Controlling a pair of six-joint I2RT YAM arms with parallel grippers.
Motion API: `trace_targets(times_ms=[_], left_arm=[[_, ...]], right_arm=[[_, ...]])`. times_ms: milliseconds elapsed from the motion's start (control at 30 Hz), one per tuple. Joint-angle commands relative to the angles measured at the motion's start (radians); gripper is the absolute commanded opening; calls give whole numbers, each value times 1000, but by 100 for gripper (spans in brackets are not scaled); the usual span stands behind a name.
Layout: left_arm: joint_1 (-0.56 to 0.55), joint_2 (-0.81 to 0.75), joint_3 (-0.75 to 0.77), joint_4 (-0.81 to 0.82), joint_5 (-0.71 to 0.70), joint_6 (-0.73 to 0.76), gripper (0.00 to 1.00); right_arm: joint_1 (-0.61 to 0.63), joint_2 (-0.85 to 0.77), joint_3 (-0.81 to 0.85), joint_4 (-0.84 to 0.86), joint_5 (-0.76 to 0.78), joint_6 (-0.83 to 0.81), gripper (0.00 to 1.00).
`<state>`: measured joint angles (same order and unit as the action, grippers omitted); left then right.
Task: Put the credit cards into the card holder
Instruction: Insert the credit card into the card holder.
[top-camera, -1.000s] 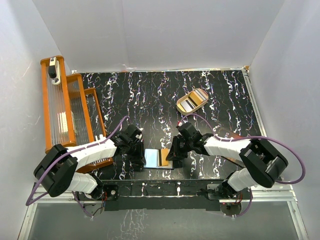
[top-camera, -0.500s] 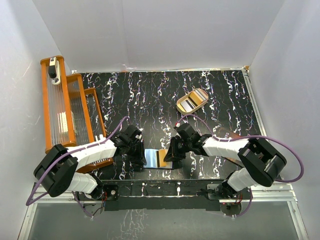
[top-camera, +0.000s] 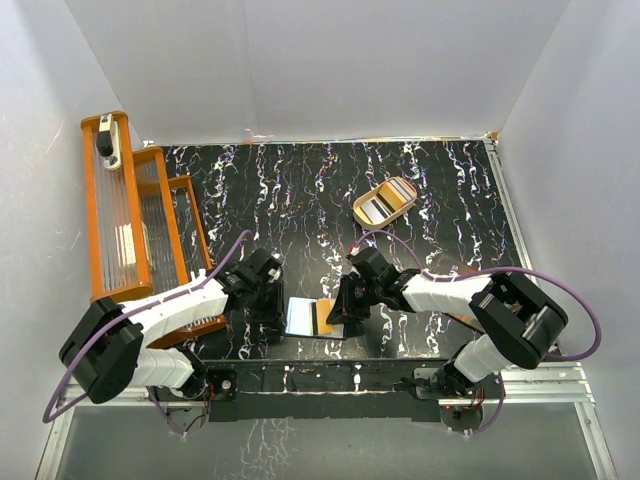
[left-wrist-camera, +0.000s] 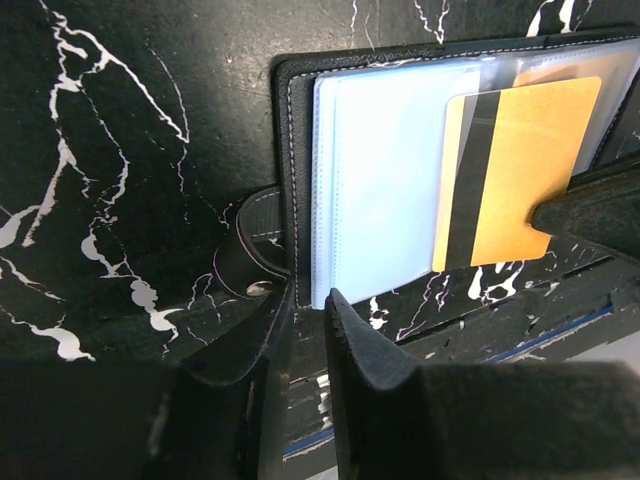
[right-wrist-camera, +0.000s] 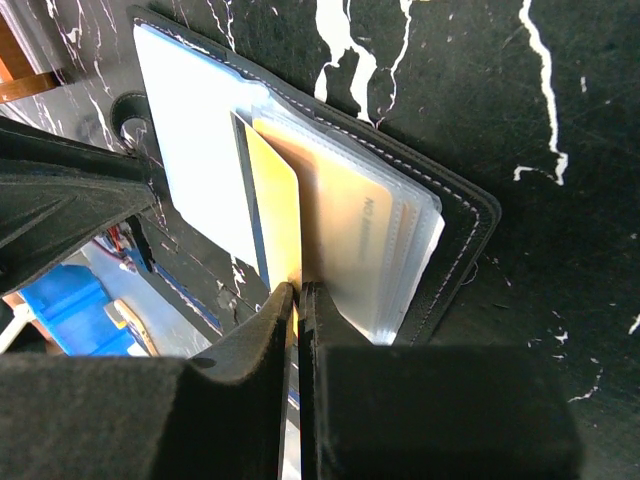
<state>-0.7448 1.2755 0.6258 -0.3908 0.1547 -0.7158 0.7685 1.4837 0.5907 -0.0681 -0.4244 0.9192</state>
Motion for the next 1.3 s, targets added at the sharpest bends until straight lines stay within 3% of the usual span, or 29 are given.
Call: trace_targets(times_ms=[0, 333, 733, 1267], left_arm=[[-1, 9, 21, -42, -35, 7, 16], [-1, 37, -24, 50, 59, -4, 6], [-1, 17, -105, 188, 162, -73, 5], [-1, 24, -123, 186, 157, -68, 5]], right_arm=[[6, 16, -5, 19, 18, -19, 1], [6, 19, 6, 29, 45, -18, 1], [6, 34, 26, 34, 58, -15, 1], [6, -12, 34, -28, 152, -34, 0]])
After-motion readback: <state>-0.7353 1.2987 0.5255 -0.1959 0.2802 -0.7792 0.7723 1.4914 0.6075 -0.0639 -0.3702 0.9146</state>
